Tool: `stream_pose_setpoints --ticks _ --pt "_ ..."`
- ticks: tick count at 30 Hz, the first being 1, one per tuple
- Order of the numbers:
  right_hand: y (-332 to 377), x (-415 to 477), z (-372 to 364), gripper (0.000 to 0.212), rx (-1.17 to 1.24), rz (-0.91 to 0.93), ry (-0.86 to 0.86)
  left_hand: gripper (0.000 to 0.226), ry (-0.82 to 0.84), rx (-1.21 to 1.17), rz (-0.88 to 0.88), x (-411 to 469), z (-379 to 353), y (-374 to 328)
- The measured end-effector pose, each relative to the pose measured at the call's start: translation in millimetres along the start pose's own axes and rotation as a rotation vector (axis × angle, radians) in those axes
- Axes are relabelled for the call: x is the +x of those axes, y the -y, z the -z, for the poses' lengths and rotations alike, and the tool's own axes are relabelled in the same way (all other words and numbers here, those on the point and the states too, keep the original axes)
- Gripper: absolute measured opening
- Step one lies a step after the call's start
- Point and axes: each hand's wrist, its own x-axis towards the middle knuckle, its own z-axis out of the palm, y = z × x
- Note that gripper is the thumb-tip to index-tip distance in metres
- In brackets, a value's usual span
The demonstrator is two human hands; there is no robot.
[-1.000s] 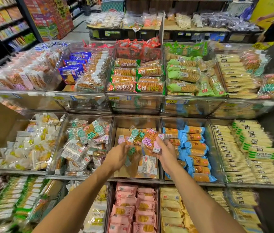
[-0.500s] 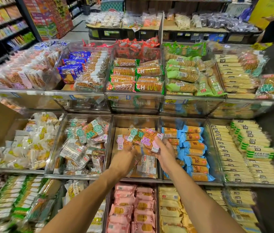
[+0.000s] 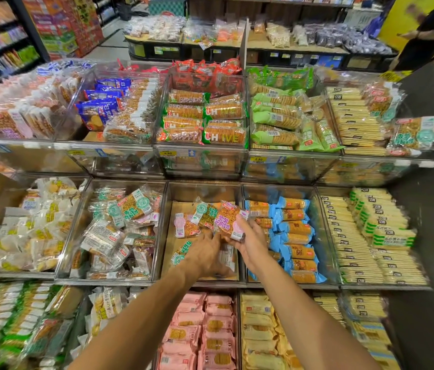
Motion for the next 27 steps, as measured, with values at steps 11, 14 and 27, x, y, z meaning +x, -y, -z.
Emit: stream_pose_setpoints --ticks 11,14,27 --pt "-2.9 8.6 5.6 0.044 0.162 -0.054 -0.007 0.047 0.055 -1.102 0.204 -23.0 44.4 46.8" --pt "-2.6 8.5 6.3 0.053 0.18 -0.05 0.01 0.048 -0.021 -1.193 0.269 -25.2 38.5 55.7" --pt "-3.4 6.0 5.6 0.047 0.137 -0.026 0.037 0.05 -0.231 -0.756 0.459 -26.4 29.8 47.5"
